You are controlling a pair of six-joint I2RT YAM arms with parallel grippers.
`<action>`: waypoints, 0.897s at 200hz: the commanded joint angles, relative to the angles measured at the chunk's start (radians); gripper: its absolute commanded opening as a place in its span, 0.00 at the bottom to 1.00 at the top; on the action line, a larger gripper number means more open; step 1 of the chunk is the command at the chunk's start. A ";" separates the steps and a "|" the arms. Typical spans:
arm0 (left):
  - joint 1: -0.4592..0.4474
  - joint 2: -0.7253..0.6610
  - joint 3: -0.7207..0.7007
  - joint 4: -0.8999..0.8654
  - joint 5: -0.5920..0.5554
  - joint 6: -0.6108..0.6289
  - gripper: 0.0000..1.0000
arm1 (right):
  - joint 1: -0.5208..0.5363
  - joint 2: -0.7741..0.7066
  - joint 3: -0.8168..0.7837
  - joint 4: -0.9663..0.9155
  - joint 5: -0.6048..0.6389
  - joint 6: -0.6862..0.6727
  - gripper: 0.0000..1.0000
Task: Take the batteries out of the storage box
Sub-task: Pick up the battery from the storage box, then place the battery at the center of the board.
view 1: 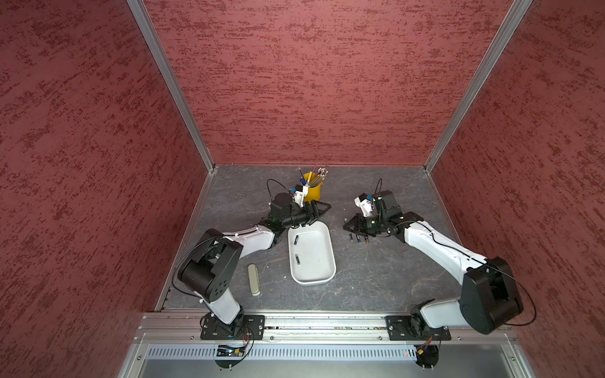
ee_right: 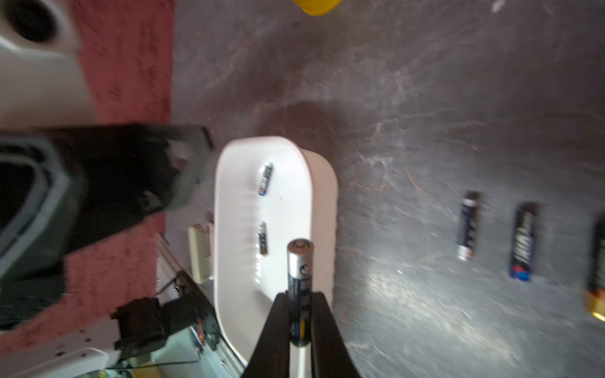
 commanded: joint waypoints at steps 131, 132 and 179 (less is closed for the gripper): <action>0.023 -0.143 0.036 -0.479 -0.101 0.289 0.63 | -0.083 0.158 0.078 -0.351 0.533 -0.390 0.15; 0.022 -0.143 0.035 -0.480 -0.101 0.290 0.63 | -0.083 0.160 0.079 -0.352 0.535 -0.391 0.15; 0.023 -0.134 0.024 -0.473 -0.096 0.288 0.63 | -0.096 0.222 0.082 -0.307 0.551 -0.414 0.15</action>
